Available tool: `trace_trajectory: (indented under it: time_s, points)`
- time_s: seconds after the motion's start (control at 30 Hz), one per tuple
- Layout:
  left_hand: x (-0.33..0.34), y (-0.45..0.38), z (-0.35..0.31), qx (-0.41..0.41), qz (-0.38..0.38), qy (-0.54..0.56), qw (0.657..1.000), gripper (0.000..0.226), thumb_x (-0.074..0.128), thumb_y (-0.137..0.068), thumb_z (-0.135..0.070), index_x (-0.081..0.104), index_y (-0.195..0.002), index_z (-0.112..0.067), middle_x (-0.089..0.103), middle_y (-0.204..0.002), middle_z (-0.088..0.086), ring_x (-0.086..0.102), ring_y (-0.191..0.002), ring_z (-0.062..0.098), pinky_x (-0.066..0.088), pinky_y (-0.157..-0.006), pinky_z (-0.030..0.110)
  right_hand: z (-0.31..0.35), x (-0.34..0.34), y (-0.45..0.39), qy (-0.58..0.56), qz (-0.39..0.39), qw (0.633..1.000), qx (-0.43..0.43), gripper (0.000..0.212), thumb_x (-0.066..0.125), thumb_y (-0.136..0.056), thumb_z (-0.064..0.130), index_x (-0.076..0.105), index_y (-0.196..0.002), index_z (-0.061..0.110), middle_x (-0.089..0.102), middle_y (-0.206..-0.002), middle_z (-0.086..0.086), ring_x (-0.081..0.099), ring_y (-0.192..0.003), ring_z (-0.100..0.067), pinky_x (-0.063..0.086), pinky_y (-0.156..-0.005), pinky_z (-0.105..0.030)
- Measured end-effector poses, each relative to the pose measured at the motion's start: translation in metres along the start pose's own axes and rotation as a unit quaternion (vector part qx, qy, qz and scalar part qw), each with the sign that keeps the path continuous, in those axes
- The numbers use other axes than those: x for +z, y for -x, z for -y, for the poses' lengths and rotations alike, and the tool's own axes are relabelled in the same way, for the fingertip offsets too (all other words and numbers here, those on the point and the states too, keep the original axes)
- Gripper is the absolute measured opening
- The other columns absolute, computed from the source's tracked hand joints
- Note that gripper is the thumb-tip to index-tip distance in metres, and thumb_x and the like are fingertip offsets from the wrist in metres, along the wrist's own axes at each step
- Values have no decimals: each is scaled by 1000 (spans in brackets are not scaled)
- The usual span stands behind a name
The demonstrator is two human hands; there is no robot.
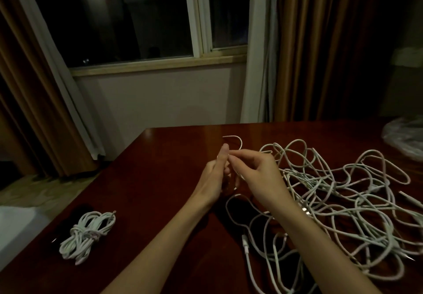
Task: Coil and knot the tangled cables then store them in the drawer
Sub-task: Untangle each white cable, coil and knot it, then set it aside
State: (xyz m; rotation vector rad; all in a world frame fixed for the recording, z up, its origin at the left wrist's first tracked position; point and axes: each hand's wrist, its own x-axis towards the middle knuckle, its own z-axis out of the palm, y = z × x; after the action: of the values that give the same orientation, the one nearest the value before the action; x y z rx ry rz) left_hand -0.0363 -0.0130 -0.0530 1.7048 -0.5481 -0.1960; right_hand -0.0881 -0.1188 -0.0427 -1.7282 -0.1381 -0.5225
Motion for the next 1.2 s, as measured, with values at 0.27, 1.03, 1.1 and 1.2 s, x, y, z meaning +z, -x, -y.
trace_trajectory:
  time_s: [0.27, 1.03, 1.1, 1.2]
  points:
    - [-7, -6, 2, -11, -79, 106, 991, 45, 46, -85, -60, 56, -72, -18, 63, -63, -7, 62, -63, 6, 48, -63, 21, 1, 10, 7, 72, 85, 994, -19, 44, 56, -95, 13, 51, -136, 29, 70, -107, 10, 67, -96, -5, 56, -84, -23]
    - [-18, -11, 2, -109, -102, 264, 953, 54, 36, -100, -49, 41, -55, -22, 40, -46, -6, 42, -43, 10, 31, -50, 25, 2, 14, 12, 74, 116, 990, 9, 17, 61, -92, 12, 53, -99, 25, 70, -82, 3, 68, -73, -2, 53, -67, -17]
    - [-18, -11, 1, -105, -98, 284, 948, 52, 35, -100, -50, 38, -58, -21, 40, -47, -5, 42, -42, 9, 34, -46, 23, 1, 13, 11, 53, 107, 993, 21, 18, 63, -91, 12, 51, -101, 21, 70, -78, 4, 67, -72, 1, 50, -64, -13]
    - [-17, -12, 0, -99, -93, 307, 942, 53, 34, -100, -50, 36, -57, -20, 42, -48, -5, 45, -42, 9, 38, -44, 23, 0, 11, 10, 70, 84, 994, 17, 20, 65, -90, 15, 49, -101, 19, 69, -74, 1, 67, -68, -1, 49, -63, -14]
